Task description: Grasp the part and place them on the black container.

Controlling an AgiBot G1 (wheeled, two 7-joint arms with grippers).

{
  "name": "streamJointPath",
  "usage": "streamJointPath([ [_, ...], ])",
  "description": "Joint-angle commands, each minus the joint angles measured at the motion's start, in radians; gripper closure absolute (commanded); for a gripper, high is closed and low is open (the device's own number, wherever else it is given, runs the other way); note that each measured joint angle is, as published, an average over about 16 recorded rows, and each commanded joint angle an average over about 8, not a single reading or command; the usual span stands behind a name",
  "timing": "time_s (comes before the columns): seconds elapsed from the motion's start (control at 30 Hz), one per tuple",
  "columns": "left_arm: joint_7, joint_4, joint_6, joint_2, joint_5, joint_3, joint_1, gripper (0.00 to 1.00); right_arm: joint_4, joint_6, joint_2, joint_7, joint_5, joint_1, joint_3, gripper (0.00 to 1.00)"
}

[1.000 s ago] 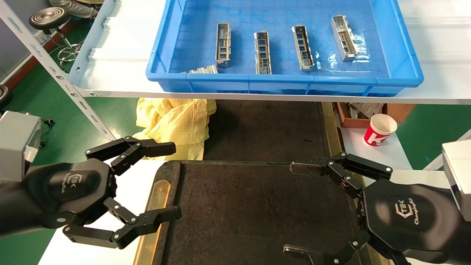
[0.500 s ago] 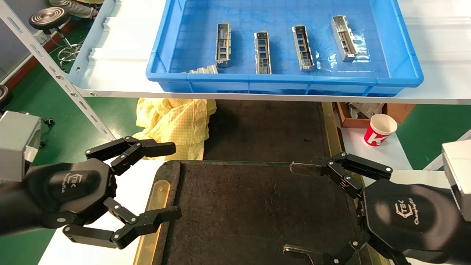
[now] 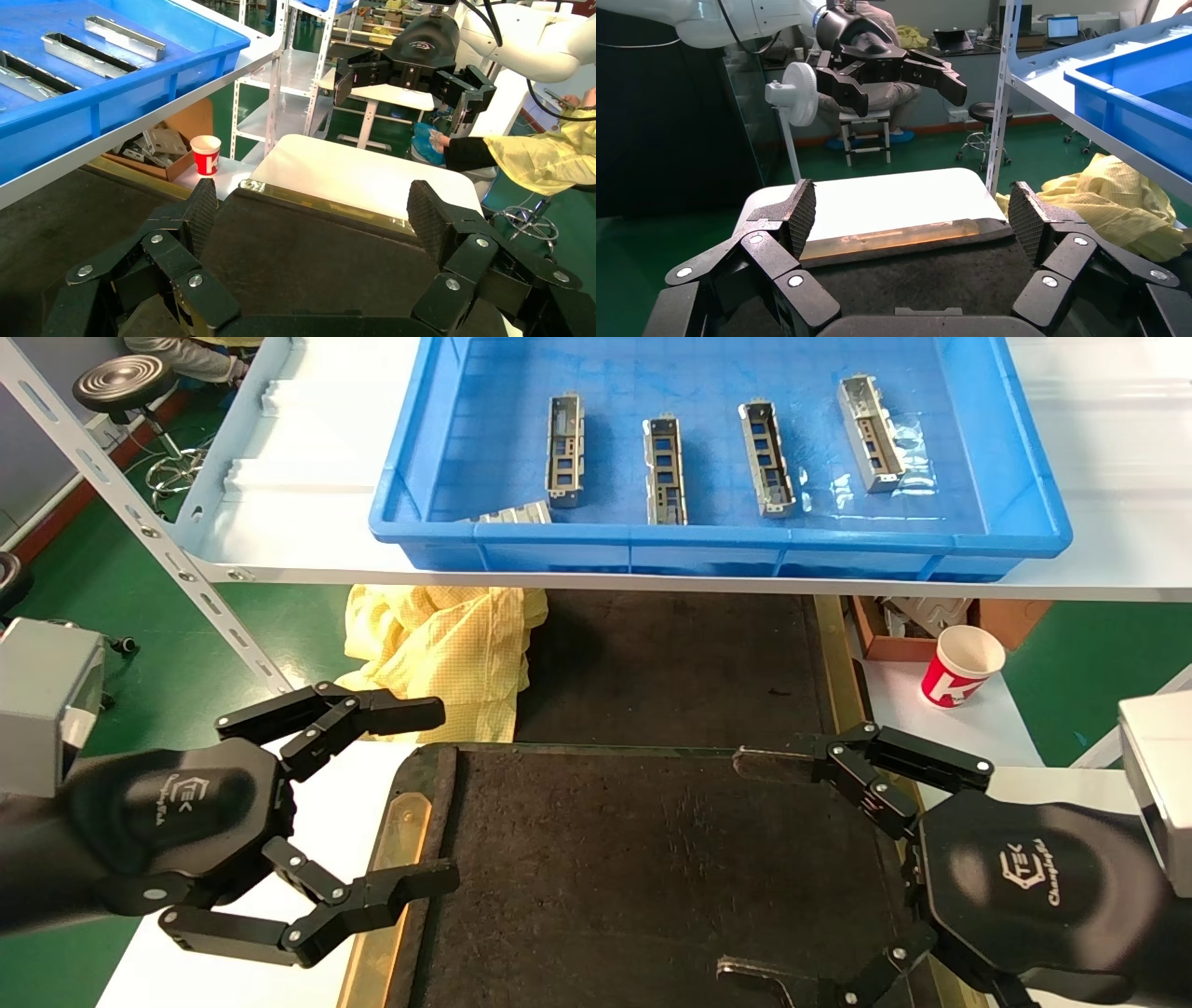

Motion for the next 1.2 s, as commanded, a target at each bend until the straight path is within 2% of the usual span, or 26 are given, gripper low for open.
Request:
streamJointPath([
  [0.03,0.000,0.000,0.000,0.000,0.000,0.000,0.000,0.00,0.000,0.000,0.000,0.000,0.000,0.000,0.000,0.00],
  [0.47,0.000,0.000,0.000,0.000,0.000,0.000,0.000,0.00,0.000,0.000,0.000,0.000,0.000,0.000,0.000,0.00],
  [0.73,0.000,0.000,0.000,0.000,0.000,0.000,0.000,1.00,0.000,0.000,0.000,0.000,0.000,0.000,0.000,0.00],
  [1.2,0.000,0.000,0.000,0.000,0.000,0.000,0.000,1.00,0.000,0.000,0.000,0.000,0.000,0.000,0.000,0.00],
])
